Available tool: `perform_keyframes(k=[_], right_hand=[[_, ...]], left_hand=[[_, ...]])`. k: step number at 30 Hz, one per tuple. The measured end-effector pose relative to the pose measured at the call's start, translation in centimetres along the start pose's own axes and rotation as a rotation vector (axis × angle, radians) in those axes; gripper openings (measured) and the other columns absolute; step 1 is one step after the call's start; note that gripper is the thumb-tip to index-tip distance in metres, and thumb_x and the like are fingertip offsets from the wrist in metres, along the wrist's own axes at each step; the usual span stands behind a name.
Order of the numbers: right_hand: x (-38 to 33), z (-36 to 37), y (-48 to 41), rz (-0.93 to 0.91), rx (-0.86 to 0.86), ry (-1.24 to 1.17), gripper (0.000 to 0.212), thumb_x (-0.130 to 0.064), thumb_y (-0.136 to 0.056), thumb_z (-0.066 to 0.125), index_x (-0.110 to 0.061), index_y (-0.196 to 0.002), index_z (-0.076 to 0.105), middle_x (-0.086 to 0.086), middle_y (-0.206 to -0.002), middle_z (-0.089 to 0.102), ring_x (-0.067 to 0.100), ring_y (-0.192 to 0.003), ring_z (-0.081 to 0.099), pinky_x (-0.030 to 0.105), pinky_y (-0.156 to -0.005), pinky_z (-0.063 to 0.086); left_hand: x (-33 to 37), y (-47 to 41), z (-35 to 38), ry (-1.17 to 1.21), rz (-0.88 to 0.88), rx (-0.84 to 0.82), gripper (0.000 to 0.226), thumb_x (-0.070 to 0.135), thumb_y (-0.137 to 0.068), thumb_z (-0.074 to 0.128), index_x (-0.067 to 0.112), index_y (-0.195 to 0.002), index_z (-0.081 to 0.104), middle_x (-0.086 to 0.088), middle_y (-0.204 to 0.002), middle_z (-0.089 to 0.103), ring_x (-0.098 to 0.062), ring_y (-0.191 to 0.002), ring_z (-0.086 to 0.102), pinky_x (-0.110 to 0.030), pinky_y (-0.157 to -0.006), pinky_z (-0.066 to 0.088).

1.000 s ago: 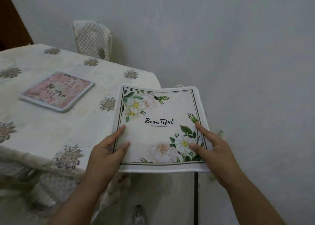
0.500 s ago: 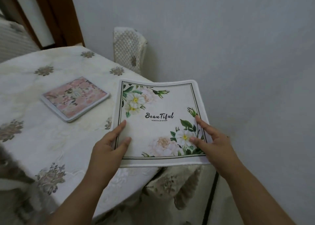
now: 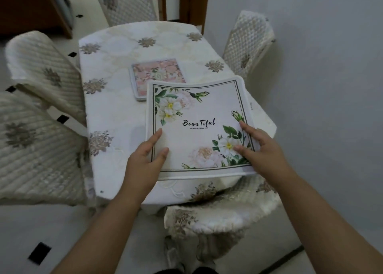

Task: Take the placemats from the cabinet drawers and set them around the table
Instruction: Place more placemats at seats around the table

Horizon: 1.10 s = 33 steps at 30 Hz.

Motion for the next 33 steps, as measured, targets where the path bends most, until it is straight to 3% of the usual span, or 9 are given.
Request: perform_keyframes(k=[5,8,10,16,21,26,29,33], right_hand=[[1.5,1.0,-2.6,-0.022,-0.054,0.051,0.068,-0.028,-0.084,0.08,-0.048,-0.142,0.05,-0.024,-0.124,0.056,-0.015,-0.116,0.05,0.016,-0.1,0.037],[3.4,1.7,-3.9,-0.002,-0.086,0.094,0.069,-0.027,-0.085,0.08,-0.041,-0.145,0.049,-0.015,-0.123,0.057,0.002,-0.115,0.054,0.022,-0.103,0.039],[4.8,2.3,-4.8,0.004,-0.103,0.109,0.069,-0.026,-0.086,0.079,-0.039,-0.146,0.049,-0.012,-0.124,0.057,0.006,-0.117,0.054,0.026,-0.104,0.039],[11.0,5.9,-7.3,0.076,-0.26,0.141,0.071,-0.027,-0.087,0.078,-0.037,-0.149,0.046,-0.009,-0.136,0.053,0.011,-0.127,0.049,0.03,-0.109,0.038],[15.4,7.6,-9.7,0.1,-0.378,0.132,0.077,-0.026,-0.087,0.078,-0.038,-0.152,0.039,-0.012,-0.134,0.045,0.005,-0.123,0.041,0.024,-0.104,0.032],[18.2,8.7,-11.9,0.087,-0.482,0.22,0.084,-0.019,-0.088,0.077,-0.033,-0.156,0.03,-0.001,-0.143,0.044,0.015,-0.131,0.042,0.025,-0.108,0.03],[20.1,9.5,-12.5,0.104,-0.514,0.252,0.087,-0.015,-0.088,0.076,-0.032,-0.158,0.027,0.002,-0.145,0.043,0.02,-0.135,0.04,0.021,-0.104,0.028],[22.6,10.5,-12.5,0.158,-0.521,0.275,0.094,-0.015,-0.086,0.078,-0.032,-0.159,0.022,0.007,-0.149,0.039,0.025,-0.138,0.041,0.027,-0.108,0.032]], left_hand=[[-1.9,-0.9,1.2,-0.061,-0.031,0.005,0.055,0.024,-0.094,0.071,0.049,-0.14,0.053,0.027,-0.133,0.049,0.019,-0.122,0.042,-0.013,-0.105,0.032],[-3.9,-1.6,2.0,-0.126,-0.053,0.008,0.06,0.024,-0.093,0.072,0.049,-0.143,0.049,0.019,-0.139,0.039,0.016,-0.126,0.026,-0.002,-0.099,0.023],[-5.3,-2.0,2.8,-0.18,-0.058,0.0,0.064,0.023,-0.092,0.073,0.045,-0.146,0.046,0.019,-0.136,0.04,0.014,-0.123,0.031,0.005,-0.092,0.022],[-10.5,-3.1,5.7,-0.235,-0.175,-0.019,0.067,0.019,-0.094,0.07,0.038,-0.152,0.04,0.016,-0.136,0.041,0.002,-0.122,0.039,-0.012,-0.1,0.03],[-13.7,-4.3,8.1,-0.308,-0.209,0.0,0.07,0.022,-0.096,0.067,0.033,-0.156,0.032,0.014,-0.136,0.038,0.001,-0.125,0.036,-0.014,-0.103,0.026],[-16.9,-3.8,10.4,-0.324,-0.273,0.068,0.074,0.023,-0.095,0.069,0.033,-0.157,0.03,0.011,-0.14,0.037,0.002,-0.125,0.034,-0.012,-0.103,0.023],[-18.9,-3.4,11.7,-0.397,-0.306,0.057,0.078,0.025,-0.094,0.071,0.027,-0.158,0.028,0.0,-0.147,0.041,-0.007,-0.128,0.038,-0.012,-0.101,0.024],[-21.1,-4.1,11.9,-0.515,-0.314,0.021,0.082,0.03,-0.093,0.071,0.025,-0.16,0.024,-0.008,-0.145,0.045,-0.019,-0.132,0.041,-0.015,-0.1,0.026]])
Point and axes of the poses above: each hand's wrist, its own y-axis away from the middle knuckle, its own z-axis out of the palm, x = y × z, the point moved 10 cm from there along -y, towards the middle knuckle
